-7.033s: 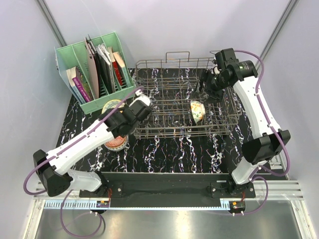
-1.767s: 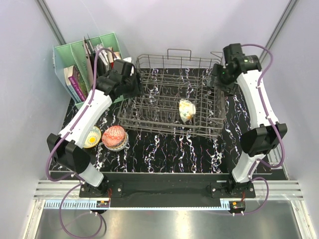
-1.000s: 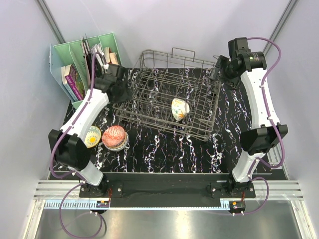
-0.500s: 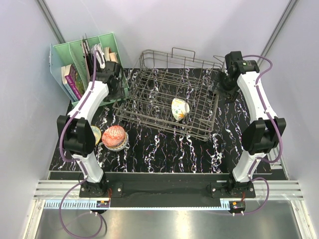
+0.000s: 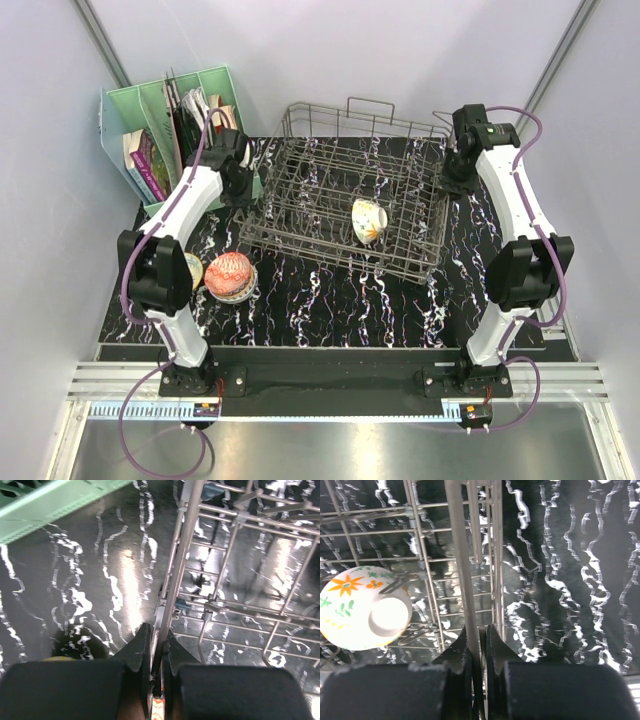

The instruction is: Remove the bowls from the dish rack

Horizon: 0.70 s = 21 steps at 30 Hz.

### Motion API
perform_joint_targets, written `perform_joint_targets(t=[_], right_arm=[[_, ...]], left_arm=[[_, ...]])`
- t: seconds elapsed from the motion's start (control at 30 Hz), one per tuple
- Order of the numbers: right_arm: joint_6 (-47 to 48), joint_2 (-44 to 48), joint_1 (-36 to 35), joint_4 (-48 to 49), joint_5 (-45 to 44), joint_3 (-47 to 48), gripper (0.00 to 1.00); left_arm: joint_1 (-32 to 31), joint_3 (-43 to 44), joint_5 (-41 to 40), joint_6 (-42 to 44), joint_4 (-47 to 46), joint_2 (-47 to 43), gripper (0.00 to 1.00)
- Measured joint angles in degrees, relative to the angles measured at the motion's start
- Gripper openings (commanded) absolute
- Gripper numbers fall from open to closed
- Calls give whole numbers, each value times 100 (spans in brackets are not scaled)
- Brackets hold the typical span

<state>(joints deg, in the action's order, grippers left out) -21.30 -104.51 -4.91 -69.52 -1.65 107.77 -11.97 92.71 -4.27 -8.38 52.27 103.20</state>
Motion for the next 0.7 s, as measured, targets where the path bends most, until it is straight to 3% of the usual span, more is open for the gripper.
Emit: perform_joint_targets(t=[0.2,0.53,0.6,0.67,0.7], right_arm=[[208,-201,31,-328,-236,321,0],[815,-1322,157,-914,-315,1950,1],[905,-1510,160,-1010,-280,2245,15],[933,-1690,162,-1091,-247,2529,20],[846,-1757,168,-1110,-227,2640,38]], left_arm=[[-157,-448,90,-238,-190,-308,0],[-433,-973,-28,-999,-474,-715,0],[-450,-999,-72,-1113,-468,-739,0],[-461,-1027,-96,-1191,-479,-761,0],[-468,-1040,-107,-1235,-474,-774,0]])
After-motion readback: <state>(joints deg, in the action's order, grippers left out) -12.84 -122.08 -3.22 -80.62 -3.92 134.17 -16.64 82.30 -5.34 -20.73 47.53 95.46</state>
